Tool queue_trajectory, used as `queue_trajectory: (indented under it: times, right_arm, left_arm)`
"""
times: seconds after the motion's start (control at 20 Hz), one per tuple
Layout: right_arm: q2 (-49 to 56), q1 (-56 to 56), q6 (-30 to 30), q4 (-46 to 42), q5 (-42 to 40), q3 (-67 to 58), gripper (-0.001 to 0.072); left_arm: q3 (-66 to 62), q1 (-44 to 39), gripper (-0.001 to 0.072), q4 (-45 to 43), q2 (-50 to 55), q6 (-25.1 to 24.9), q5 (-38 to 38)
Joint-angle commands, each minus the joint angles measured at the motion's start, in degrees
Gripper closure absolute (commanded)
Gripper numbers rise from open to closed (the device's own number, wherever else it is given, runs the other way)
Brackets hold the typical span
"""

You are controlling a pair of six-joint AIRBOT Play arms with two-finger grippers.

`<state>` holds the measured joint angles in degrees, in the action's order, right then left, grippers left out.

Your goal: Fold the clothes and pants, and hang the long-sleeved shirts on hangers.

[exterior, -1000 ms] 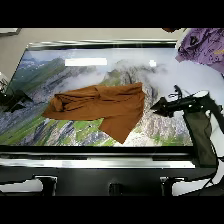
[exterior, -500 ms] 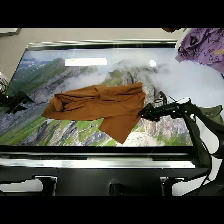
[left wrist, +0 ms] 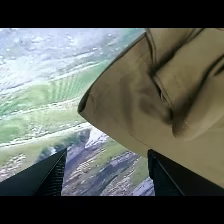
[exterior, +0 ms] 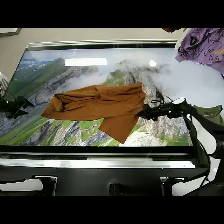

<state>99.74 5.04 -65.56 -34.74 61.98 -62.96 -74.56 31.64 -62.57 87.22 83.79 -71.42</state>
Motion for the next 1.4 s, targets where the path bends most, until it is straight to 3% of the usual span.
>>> queue_trajectory:
  times: [0.0, 0.1, 0.25, 0.65, 0.8, 0.85, 0.9, 1.1, 1.35]
  right_arm:
    - [-2.0, 0.0, -0.5, 0.3, 0.5, 0.0, 0.0688]
    - [-3.3, 0.0, -0.6, 0.2, 1.4, 0.0, 0.0688]
    - [-4.6, 0.0, -1.4, 0.2, 1.5, -0.1, 0.0688]
    - [-5.6, 0.0, -2.8, 0.2, 1.7, -0.1, 0.0687]
    - [-5.8, 0.0, -2.8, 0.2, 2.6, -0.1, 0.0687]
    - [-6.3, 0.0, -2.8, 0.2, 2.6, 0.0, 0.0687]
    - [-7.0, 0.0, -2.8, 0.2, 2.4, -0.1, 0.0688]
    - [-12.8, 0.0, -2.6, 0.5, 2.3, -0.4, 0.0688]
    - [-23.5, 0.0, -0.8, -1.1, 1.1, -13.4, 0.0689]
  left_arm:
    - [5.7, 5.3, 0.0142, 11.8, 1.2, -7.4, 3.8]
    - [6.6, 6.6, 0.0142, 16.7, 4.0, -11.0, 3.5]
    - [6.6, 5.5, 0.0142, 17.5, 8.0, -13.3, 3.6]
    - [5.3, 1.7, 0.0147, 17.6, 14.3, -13.8, 6.5]
    - [5.3, 1.0, 0.0371, 17.6, 14.4, -13.8, 8.4]
    - [5.3, 0.9, 0.0558, 17.6, 14.4, -13.8, 8.5]
    - [5.3, 0.7, 0.0691, 17.6, 14.4, -13.9, 8.4]
    - [2.9, -1.1, 0.0693, 17.6, 11.2, -13.7, 3.6]
    - [-9.2, -5.4, 0.0695, 15.4, -4.7, -7.1, 3.7]
